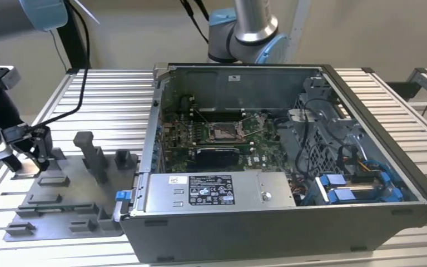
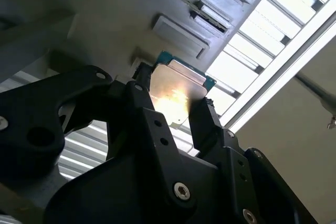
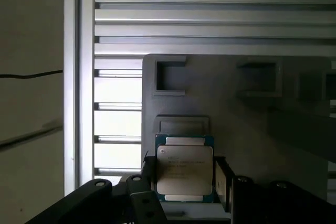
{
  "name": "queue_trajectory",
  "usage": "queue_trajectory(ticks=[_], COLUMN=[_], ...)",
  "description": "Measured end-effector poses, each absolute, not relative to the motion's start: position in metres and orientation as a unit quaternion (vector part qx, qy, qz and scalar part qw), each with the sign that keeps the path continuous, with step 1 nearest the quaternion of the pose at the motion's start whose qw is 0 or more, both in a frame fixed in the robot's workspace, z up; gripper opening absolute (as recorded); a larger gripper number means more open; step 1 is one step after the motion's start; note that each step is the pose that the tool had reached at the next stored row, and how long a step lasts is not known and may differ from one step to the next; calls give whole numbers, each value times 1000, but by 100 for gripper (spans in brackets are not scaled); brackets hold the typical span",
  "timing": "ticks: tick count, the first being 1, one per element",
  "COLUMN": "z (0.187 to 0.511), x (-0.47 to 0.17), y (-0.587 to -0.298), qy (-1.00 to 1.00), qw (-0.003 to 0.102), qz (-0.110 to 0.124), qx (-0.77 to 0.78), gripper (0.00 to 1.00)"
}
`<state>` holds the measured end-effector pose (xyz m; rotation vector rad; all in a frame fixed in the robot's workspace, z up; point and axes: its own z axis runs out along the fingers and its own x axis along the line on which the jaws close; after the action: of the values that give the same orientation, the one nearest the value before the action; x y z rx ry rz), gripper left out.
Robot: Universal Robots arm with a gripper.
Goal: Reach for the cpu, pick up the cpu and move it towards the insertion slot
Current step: 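Pick up the cpu and move it towards the insertion slot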
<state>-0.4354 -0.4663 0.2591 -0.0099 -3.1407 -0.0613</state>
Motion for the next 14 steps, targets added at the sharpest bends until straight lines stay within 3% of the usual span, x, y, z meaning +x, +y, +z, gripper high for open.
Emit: queue_trajectory(ticks=[14], z=[267], x=[-435], y=[-466], qy=[-1000], qw=[0], qz=[-20], qx=[-3], gripper=[0])
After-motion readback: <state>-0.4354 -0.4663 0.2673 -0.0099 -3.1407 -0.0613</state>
